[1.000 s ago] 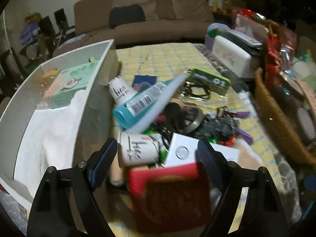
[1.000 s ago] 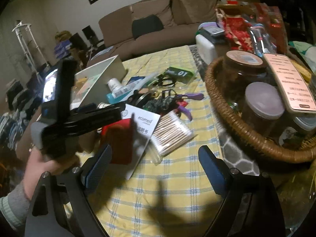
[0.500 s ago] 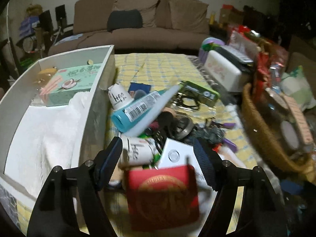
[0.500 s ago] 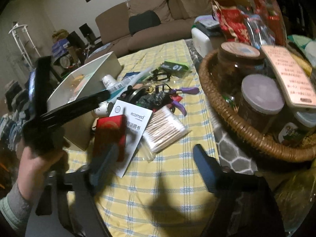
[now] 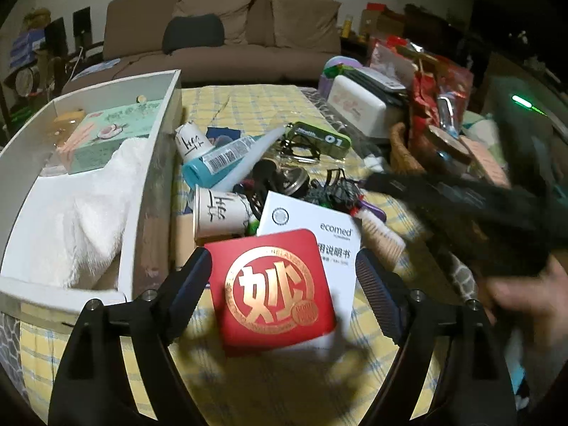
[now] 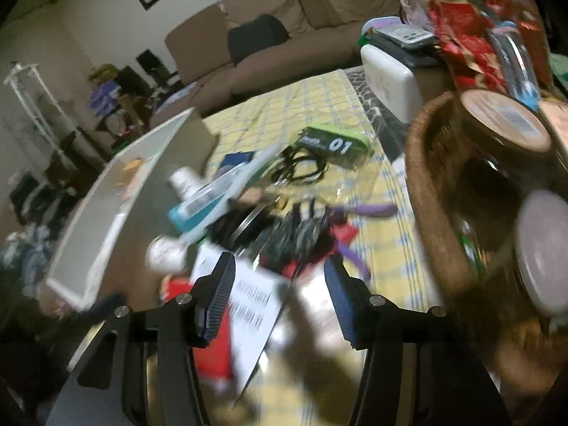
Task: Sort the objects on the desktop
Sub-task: 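Grasp the black scrunchie with the right gripper and lift it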
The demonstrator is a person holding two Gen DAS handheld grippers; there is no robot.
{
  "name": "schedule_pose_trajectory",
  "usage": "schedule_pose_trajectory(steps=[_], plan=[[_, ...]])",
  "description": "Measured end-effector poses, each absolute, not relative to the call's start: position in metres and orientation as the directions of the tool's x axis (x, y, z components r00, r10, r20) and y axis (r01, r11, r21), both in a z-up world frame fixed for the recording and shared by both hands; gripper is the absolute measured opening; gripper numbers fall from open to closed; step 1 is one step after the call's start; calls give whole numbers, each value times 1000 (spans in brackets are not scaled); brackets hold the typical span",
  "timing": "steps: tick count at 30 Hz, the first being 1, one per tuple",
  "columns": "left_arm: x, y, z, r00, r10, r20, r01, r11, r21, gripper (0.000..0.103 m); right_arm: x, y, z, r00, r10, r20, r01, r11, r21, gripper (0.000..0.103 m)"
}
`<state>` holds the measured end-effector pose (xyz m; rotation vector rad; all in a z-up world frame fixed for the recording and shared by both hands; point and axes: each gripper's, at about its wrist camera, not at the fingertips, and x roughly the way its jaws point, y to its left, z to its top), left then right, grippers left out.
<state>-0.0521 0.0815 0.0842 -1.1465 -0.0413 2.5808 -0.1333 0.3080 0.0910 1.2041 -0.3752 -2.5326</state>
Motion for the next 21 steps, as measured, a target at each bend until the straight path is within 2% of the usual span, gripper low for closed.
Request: schedule_pose_trajectory(steps=[5,6,7,8,9,14,21], plan=[[-48,87,82,-631,284,-722,-308,-946,-102,82,-171,293,61,-547,-361,-755,131,-928,349,55],[-46,88,81,-632,283,-722,-317,-944,-93,83,-172,291,57,-538,-356,-764,132,-931,341,51],[-46,90,81,-627,297,-721,-329,-939,-100,84,-173,289,53,-529,-351,-772,139,-934,330,44],[-46,91,80,-621,309,-720,-337,-935,-111,86,-173,285,49,-522,-353,-776,161,-935,317,20],[-45,91,80,-618,318,-719,-342,-932,-119,87,-172,285,49,-526,-349,-776,171,-937,305,11],[-38,103,75,-597,386,-703,-393,-905,-164,89,-152,291,82,-587,-388,-710,227,-921,316,9],[-30,123,77,-568,450,-689,-461,-868,-186,93,-100,321,161,-703,-457,-544,260,-878,402,9]])
